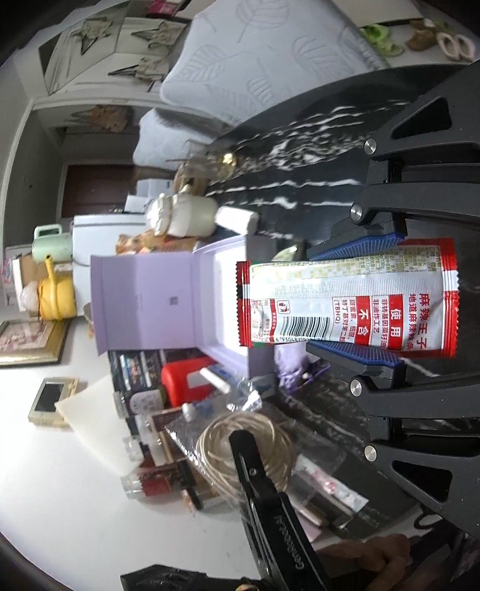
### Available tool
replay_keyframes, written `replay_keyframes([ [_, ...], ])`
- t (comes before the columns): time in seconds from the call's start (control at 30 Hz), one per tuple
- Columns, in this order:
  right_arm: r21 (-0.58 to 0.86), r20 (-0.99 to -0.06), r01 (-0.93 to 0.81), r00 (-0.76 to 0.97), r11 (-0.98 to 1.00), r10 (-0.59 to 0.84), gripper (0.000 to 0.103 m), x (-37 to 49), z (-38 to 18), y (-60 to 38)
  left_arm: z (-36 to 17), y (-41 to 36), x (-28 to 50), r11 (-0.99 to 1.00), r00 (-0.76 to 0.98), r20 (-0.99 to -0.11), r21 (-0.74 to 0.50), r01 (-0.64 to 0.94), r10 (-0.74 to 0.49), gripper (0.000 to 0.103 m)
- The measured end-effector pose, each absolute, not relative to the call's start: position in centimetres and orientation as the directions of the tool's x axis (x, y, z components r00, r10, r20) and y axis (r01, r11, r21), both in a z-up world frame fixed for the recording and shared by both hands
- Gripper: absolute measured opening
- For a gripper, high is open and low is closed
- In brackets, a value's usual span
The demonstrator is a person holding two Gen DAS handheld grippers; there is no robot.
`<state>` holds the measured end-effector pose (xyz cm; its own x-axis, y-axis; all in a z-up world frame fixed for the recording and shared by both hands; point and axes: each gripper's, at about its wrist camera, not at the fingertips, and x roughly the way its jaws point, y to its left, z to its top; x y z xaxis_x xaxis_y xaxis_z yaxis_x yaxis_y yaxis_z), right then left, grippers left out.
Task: Organize soft objects
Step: 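Carry the cord bag with the left gripper while the right gripper carries the red packet toward the lavender box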
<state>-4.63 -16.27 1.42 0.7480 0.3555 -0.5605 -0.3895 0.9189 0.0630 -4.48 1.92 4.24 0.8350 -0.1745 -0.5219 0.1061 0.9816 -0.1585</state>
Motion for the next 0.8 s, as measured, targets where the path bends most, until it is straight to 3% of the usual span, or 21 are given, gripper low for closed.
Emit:
replay_keyframes([
  [0.8, 0.046, -0.475, -0.459, 0.771, 0.887, 0.424, 0.042, 7.2, 6.4, -14.1, 8.7, 4.7, 8.3, 0.977, 0.886, -0.429, -0.189, 0.1, -0.174, 0.018],
])
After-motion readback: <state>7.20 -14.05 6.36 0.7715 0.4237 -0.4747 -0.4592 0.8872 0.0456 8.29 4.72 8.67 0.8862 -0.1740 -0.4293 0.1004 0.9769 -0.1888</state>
